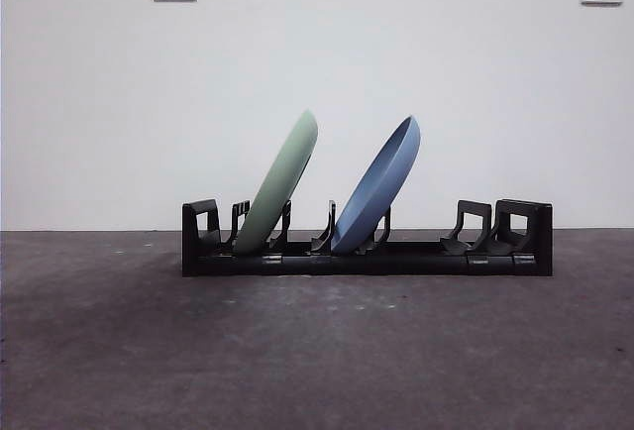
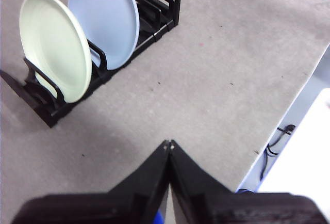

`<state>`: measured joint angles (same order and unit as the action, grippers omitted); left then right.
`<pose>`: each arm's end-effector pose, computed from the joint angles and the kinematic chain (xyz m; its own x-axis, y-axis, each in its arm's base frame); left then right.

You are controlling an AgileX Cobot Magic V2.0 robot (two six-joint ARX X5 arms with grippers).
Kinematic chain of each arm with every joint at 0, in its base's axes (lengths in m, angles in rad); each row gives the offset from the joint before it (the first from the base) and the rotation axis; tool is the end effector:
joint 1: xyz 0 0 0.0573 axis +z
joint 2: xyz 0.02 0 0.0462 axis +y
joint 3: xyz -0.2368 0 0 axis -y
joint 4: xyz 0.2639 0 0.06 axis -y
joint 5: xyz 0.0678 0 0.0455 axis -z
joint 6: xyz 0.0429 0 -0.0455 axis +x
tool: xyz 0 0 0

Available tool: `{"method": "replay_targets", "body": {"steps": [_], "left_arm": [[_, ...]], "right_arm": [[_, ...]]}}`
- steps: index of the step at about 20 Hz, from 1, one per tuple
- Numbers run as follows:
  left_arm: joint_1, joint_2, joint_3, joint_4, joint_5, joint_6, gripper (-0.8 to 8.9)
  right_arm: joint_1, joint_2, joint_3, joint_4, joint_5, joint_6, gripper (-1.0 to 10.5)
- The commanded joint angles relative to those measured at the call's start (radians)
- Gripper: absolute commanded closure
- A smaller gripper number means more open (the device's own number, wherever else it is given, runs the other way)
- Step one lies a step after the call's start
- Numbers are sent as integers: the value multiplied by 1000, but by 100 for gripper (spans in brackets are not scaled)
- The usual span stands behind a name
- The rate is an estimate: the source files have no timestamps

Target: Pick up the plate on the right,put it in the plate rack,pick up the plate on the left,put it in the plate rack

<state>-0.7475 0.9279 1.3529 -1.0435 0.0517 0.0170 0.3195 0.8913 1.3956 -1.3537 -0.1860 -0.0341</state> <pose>0.1333 -0.1266 0.3923 0.5616 -0.5910 -0.5790 0.7169 0.6970 -0.0161 0.1360 0.0533 0.3852 0.5581 0.3794 -0.7379 -0.4487 0.8861 0.1163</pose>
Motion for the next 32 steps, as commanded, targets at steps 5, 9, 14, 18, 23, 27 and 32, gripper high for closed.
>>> {"method": "replay_targets", "body": {"steps": [5, 9, 14, 18, 23, 27, 32], "left_arm": [[44, -18, -3, 281, -8, 201, 817], [279, -72, -17, 471, 224, 355, 817], [576, -253, -259, 712, 330, 373, 817], [659, -426, -555, 794, 260, 379, 817], [688, -619, -911, 905, 260, 347, 817], [695, -760, -1138, 1009, 191, 233, 817], [696, -871, -1282, 1011, 130, 129, 817]], "right_arm": [[1, 89, -5, -22, 107, 5, 945], [1, 159, -4, -22, 116, 5, 945], [1, 233, -4, -22, 116, 5, 945], [1, 273, -4, -21, 116, 5, 945], [1, 291, -3, 20, 116, 5, 945], [1, 291, -3, 161, 116, 5, 945], [1, 291, -3, 368, 116, 5, 944]]}}
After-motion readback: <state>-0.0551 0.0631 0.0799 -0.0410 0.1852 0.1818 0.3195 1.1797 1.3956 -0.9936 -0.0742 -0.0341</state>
